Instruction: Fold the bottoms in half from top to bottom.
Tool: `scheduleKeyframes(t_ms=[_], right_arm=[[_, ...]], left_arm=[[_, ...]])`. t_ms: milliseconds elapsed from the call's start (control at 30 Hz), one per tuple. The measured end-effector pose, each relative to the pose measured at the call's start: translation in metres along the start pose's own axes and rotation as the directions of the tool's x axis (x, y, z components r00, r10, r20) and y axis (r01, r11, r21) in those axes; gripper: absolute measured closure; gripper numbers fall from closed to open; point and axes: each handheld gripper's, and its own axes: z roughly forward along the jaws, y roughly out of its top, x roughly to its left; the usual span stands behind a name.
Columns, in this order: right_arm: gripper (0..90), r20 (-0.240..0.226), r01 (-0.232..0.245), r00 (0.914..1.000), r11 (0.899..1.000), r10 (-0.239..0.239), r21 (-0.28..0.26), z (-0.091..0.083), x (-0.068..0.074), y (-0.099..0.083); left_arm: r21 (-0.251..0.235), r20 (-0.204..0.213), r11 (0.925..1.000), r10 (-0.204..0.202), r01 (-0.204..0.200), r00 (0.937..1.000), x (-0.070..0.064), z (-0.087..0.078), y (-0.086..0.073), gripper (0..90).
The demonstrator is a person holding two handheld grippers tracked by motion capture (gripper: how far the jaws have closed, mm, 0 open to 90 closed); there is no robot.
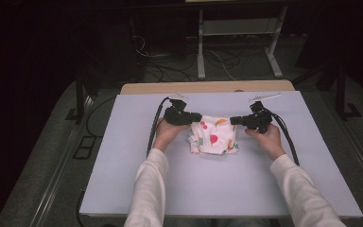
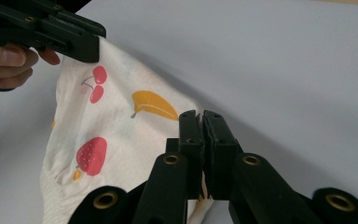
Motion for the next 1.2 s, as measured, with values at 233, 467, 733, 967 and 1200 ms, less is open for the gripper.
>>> scheduleKeyframes(t_ms=[233,467,733,967,1200], right_arm=[[85.6,0.029,0.014,0.9995,1.000,-0.013,-0.011,0.011,-0.002,0.004],[85.5,0.063,0.004,0.9980,1.000,-0.004,0.001,0.025,-0.008,0.007],[84.8,0.074,-0.039,0.9965,0.999,0.037,0.023,0.035,-0.016,0.003],[50.7,0.106,-0.015,0.9943,1.000,0.012,0.026,0.035,-0.011,0.003],[13.3,0.114,-0.008,0.9935,1.000,0.005,0.027,0.032,-0.009,0.004]], left_arm=[[-0.008,-0.031,0.9997,-0.024,0.023,0.9992,0.016,0.008,-0.006,80.7],[0.017,-0.080,0.9992,-0.035,0.036,0.9962,0.024,0.021,-0.014,80.6],[0.034,-0.099,0.9991,-0.021,0.024,0.9949,0.025,0.028,-0.018,79.8],[0.074,-0.155,0.9938,-0.071,0.083,0.9854,0.022,0.029,-0.019,47.4],[0.060,-0.171,0.9908,-0.109,0.121,0.9793,0.023,0.021,-0.023,25.1]])
